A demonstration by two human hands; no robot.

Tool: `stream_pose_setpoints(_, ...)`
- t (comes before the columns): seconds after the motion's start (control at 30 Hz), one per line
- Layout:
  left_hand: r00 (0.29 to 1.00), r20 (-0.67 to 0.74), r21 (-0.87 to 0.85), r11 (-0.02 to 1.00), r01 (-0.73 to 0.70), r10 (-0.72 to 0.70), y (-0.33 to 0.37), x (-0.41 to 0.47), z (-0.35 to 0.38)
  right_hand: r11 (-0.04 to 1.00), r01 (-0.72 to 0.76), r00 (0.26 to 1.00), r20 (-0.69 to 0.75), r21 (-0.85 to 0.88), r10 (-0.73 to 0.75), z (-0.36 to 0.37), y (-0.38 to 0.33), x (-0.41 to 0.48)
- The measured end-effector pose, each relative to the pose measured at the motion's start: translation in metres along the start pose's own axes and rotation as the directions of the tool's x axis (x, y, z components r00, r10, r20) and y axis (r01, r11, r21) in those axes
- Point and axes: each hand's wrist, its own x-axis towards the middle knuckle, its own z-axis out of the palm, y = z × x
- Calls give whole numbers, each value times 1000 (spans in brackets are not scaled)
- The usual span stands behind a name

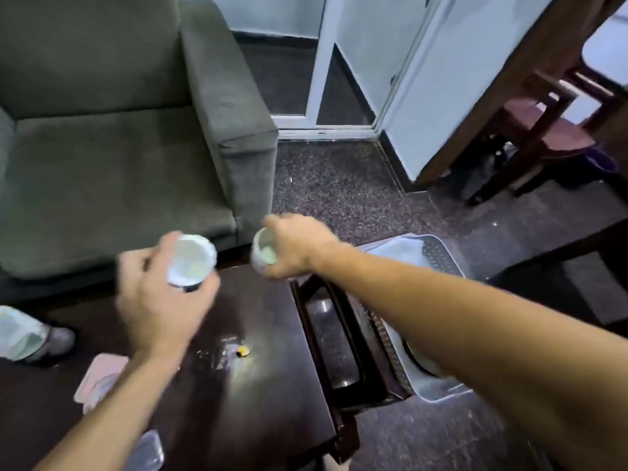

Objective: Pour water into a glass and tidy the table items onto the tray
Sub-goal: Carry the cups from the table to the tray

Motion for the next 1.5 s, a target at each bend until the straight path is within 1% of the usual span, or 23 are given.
stream_pose_setpoints(0.07, 985, 109, -51, 990, -129, 134, 57, -20, 39, 995, -70, 996, 49, -75, 74, -26, 67, -18)
stream_pose_setpoints(0.1, 962, 169, -96, 975, -202, 216, 85, -31, 57, 988, -100, 991, 74, -113, 109, -36, 99, -28)
stream_pose_setpoints(0.13, 934, 243, -145, 962, -231, 261, 111, -41, 72, 981, -129, 985, 99, -144, 144, -45, 129, -38)
stream_pose_setpoints(0.2, 867, 368, -180, 941, -287, 335, 150, -62, 104, 964, -182, 965, 154, -193, 212, -57, 182, -59)
stream_pose_setpoints(0.3, 744, 571, -195, 938, -287, 346, 199, -92, 144, 933, -202, 914, 284, -299, 289, -62, 244, -85)
stream_pose_setpoints(0.37, 686, 644, -172, 938, -301, 338, 216, -106, 168, 919, -209, 889, 327, -335, 321, -54, 276, -98)
stream_pose_setpoints(0.5, 581, 761, -74, 929, -363, 288, 223, -123, 205, 930, -239, 871, 363, -279, 332, -30, 316, -109)
stream_pose_setpoints(0.57, 549, 796, -24, 920, -392, 254, 222, -127, 219, 938, -241, 870, 372, -248, 322, -17, 325, -110)
stream_pose_setpoints(0.73, 512, 837, 72, 891, -449, 190, 214, -134, 248, 966, -170, 869, 433, -193, 240, 19, 333, -102)
stream_pose_setpoints(0.87, 487, 858, 119, 857, -501, 165, 208, -142, 268, 973, -103, 858, 476, -206, 191, 45, 333, -94)
stream_pose_setpoints(1.0, 490, 857, 160, 822, -546, 159, 203, -146, 282, 968, -66, 869, 464, -240, 174, 65, 339, -90)
stream_pose_setpoints(1.1, 512, 844, 185, 808, -560, 162, 205, -146, 290, 963, -82, 889, 417, -255, 186, 71, 343, -89)
stream_pose_setpoints(1.2, 547, 819, 213, 794, -570, 172, 209, -142, 296, 963, -119, 905, 372, -240, 205, 72, 347, -87)
stream_pose_setpoints(1.27, 567, 809, 242, 791, -562, 155, 210, -140, 299, 963, -157, 910, 345, -220, 228, 72, 351, -87)
stream_pose_setpoints(1.4, 572, 807, 257, 782, -568, 150, 211, -139, 302, 958, -191, 905, 340, -215, 256, 76, 355, -88)
stream_pose_setpoints(1.5, 551, 820, 252, 767, -591, 155, 215, -139, 297, 960, -192, 904, 344, -205, 255, 79, 358, -92)
